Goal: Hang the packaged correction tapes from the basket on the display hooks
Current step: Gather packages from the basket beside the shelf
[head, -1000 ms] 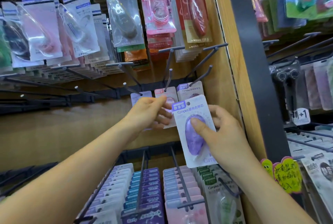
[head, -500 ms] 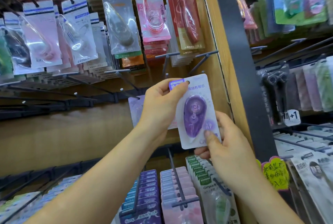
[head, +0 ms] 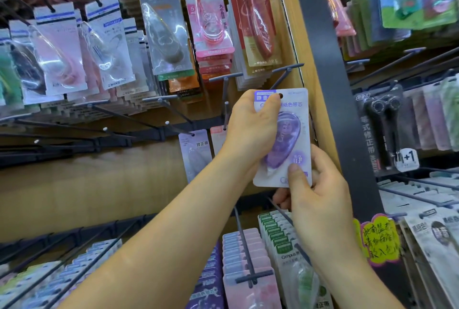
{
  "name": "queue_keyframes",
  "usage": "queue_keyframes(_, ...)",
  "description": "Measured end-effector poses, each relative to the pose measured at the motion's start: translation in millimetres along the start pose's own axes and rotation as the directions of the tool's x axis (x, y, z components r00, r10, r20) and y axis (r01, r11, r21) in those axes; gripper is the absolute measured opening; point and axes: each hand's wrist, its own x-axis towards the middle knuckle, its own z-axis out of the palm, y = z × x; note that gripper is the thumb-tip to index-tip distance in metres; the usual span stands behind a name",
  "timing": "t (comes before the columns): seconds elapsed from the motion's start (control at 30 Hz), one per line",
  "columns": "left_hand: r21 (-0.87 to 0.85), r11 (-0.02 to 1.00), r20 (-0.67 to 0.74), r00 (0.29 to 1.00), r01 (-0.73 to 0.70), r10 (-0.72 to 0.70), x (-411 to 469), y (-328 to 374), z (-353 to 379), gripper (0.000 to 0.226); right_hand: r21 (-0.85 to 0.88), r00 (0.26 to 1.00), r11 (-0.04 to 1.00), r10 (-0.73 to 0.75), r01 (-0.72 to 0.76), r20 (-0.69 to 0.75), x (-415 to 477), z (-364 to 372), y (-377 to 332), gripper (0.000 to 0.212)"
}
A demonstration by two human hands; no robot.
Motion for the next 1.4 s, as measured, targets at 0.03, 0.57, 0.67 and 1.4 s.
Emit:
queue_keyframes(0.03, 0.003, 1.000, 0.006, 1.000, 0.014, -0.014, 1.5, 1.7, -0.1, 0.014, -0.005, 1.000, 1.000, -0.017, 0.017, -0.004, -0.4, -0.6, -1.5, 0.027)
queue_keyframes(0.57, -0.126, 0.943, 0.173, 0.943, 0.309, -0.286, -9.2, -11.3, -19.9, 0.020, 0.148, 0.998, 0.988, 0.046, -0.039, -0.042, -1.4, 3.4, -7.3, 0.037)
queue_keyframes(0.67, -0.067, 0.954, 0.221, 0.937, 0.291, -0.270, -22.6, -22.5, -40.0, 0.021, 0.018, 0.998, 1.000, 0.006, -0.005, -0.058, 4.9, 4.3, -3.7, 0.037)
queue_keyframes(1.4, 0.532, 0.807, -0.061, 0.963, 0.254, -0.263, 70.6, -123.4, -25.4, 0.017, -0.815, 0.837, 0.490, 0.267, 0.308, 0.477, -3.0, -4.7, -2.4, 0.024)
